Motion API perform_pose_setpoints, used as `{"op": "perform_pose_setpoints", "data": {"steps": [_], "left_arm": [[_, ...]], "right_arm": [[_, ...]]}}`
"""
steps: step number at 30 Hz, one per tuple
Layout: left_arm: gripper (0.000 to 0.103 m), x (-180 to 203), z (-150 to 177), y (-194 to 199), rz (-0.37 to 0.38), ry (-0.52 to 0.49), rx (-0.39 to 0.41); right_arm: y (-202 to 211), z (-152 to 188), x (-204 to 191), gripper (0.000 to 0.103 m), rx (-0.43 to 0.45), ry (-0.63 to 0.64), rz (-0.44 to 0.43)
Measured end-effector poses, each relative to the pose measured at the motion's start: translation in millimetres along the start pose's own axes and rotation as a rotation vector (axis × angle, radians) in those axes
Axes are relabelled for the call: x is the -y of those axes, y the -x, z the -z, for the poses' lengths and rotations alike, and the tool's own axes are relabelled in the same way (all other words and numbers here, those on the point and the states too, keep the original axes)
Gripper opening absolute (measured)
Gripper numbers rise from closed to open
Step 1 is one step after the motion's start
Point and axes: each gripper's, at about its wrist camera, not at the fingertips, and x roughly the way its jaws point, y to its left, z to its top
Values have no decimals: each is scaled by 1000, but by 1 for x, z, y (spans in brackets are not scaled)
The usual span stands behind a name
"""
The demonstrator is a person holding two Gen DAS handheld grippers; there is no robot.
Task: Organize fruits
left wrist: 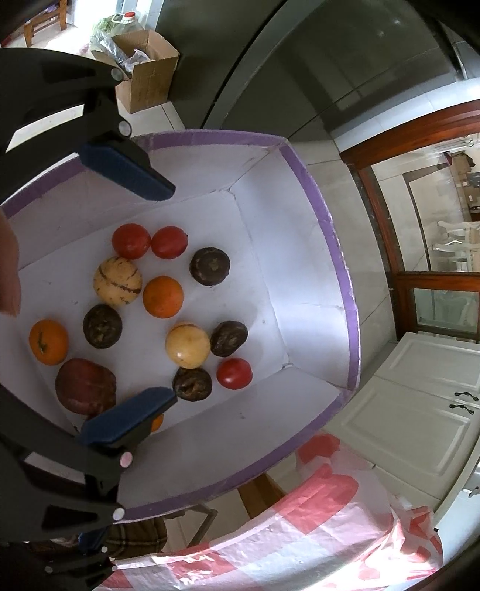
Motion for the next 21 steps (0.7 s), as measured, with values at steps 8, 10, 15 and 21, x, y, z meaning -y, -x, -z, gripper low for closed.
{"op": "perform_pose_setpoints", "data": {"steps": [8,10,15,21], "left_arm": [[101,1,2,-2,2,2,-4],[101,1,2,-3,2,2,-6],[101,0,1,-4,4,0,-7],[101,1,2,-5,5,1,-10]], "right_arm": [[-4,3,1,87,-9,-4,-3],[-5,2,1,87,-13,-5,-4],[-7,2,1,87,-19,-6,-4],[-7,3,0,87,-22,-7,-5]]}}
